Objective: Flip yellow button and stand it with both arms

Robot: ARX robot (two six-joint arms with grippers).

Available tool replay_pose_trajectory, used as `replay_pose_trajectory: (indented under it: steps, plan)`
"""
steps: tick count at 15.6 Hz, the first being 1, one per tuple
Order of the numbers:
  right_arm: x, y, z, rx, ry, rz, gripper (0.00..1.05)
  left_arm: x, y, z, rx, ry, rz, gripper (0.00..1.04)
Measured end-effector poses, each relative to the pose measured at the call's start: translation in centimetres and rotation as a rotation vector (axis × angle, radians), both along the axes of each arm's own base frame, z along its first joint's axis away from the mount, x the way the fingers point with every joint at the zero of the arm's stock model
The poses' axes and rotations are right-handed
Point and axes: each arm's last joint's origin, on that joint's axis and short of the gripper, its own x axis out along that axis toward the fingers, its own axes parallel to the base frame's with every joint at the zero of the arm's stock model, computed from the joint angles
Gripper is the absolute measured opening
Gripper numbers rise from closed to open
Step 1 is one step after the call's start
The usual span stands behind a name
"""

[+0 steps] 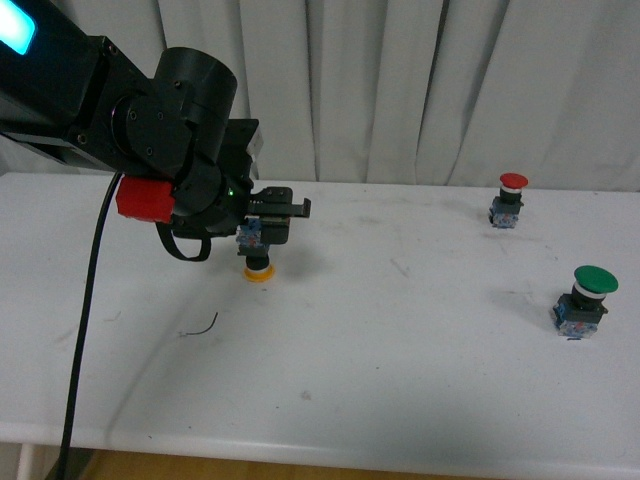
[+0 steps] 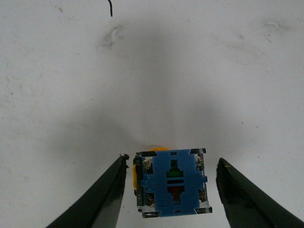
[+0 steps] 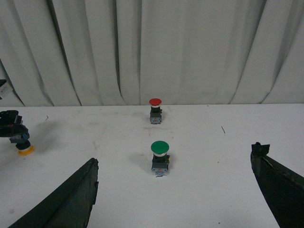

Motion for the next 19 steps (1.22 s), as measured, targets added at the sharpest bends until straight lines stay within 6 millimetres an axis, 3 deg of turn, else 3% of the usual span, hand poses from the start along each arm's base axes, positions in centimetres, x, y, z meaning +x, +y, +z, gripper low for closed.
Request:
replay_pose_trajectory:
  steps: [2,3,8,11,13,14,16,19]
  plan:
    - [0.0,0.0,0.0,0.000,0.000,0.000,0.98,0.0,0.0,0.0,0.004,-0.004,0.006,0.37]
    - [0.0,0.0,0.0,0.000,0.000,0.000,0.98,0.0,0.0,0.1,0.005,-0.006,0.007,0.33]
    - [0.0,0.0,0.0,0.000,0.000,0.000,0.98,-0.5,-0.4,1.1,0.004,-0.038,0.003,0.31]
    - [0.0,0.0,0.0,0.000,0.000,0.000,0.98,-4.0,-1.4,7.1,-0.035,-0.202,-0.061,0.31]
    - [0.0,0.0,0.0,0.000,0.000,0.000,0.98,-7.7,-1.9,11.0,-0.053,-0.326,-0.106,0.31]
    - [0.0,0.0,0.0,0.000,0.000,0.000,0.98,-9.9,-1.9,11.9,-0.060,-0.352,-0.127,0.31]
    - [0.0,0.0,0.0,0.000,0.000,0.000,0.98,-13.5,-1.4,11.5,-0.066,-0.356,-0.140,0.31]
    - [0.0,0.0,0.0,0.000,0.000,0.000,0.98,-17.1,-0.5,11.3,-0.093,-0.378,-0.133,0.31]
